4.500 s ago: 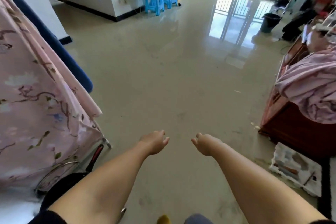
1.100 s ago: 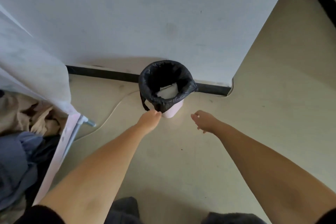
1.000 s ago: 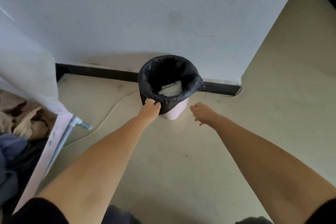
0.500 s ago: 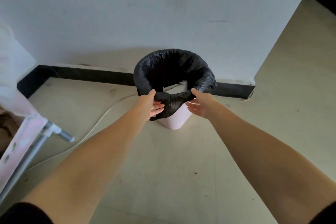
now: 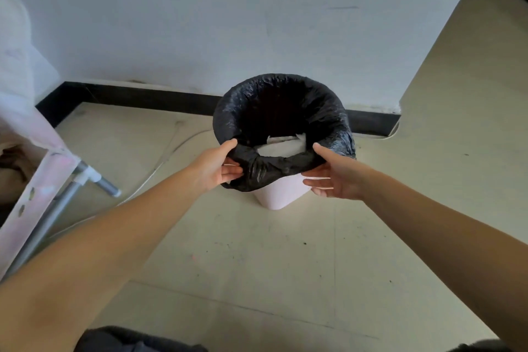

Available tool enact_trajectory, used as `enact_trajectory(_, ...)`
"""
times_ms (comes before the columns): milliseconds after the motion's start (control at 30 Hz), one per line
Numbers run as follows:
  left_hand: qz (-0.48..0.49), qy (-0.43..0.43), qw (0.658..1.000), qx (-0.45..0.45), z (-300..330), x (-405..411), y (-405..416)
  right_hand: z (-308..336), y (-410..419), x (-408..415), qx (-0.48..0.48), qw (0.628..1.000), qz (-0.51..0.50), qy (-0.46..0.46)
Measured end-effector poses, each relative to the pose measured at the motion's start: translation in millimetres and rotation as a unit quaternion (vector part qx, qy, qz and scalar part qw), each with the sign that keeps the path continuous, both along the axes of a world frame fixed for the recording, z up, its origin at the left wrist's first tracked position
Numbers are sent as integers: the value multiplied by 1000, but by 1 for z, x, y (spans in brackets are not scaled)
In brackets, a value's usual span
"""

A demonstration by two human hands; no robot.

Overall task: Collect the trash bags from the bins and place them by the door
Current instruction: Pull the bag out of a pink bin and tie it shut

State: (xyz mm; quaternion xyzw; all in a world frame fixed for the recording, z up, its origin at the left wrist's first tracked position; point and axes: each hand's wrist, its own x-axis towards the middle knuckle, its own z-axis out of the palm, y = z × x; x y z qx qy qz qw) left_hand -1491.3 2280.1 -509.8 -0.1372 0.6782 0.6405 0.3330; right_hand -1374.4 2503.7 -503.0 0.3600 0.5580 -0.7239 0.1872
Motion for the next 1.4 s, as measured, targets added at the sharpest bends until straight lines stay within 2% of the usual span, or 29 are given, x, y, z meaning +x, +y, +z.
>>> enact_trajectory(100,17,-10,1000,-7,3,-4,-12,1,9,3,-12,993,-112,26)
enact_trajectory(167,65,-26,997,-21,2,-8,-18,1,15,4,-35,982,-181,48)
enact_trajectory(300,119,-114,983,-76,-17,19,-25,-5,15,4,-47,966,-242,77)
enact_trajectory(400,77,-226,971,-9,-34,51,-20,-3,12,2,14,967,-241,85)
enact_trajectory(467,74,-256,962,53,-37,54,-10,0,12,3,58,968,-225,96)
enact_trajectory(633,152,-176,964,132,-15,38,8,2,12,9,72,970,-207,105)
enact_trajectory(767,237,-117,959,103,-12,20,-5,2,15,10,89,954,-248,143)
enact_trajectory(867,302,-67,950,46,-8,16,-17,11,14,7,137,948,-234,167)
enact_trajectory(967,263,-133,956,19,-19,40,-22,23,4,3,129,950,-214,188)
enact_trajectory(1033,191,-215,956,59,-21,56,-13,29,-4,0,108,951,-211,197)
enact_trajectory(1133,116,-208,965,114,-16,52,9,35,-12,-2,104,952,-200,206)
enact_trajectory(1300,179,-169,965,96,-9,30,20,35,-12,1,132,956,-167,200)
enact_trajectory(1400,244,-133,958,77,-6,17,11,33,-9,1,208,951,-124,191)
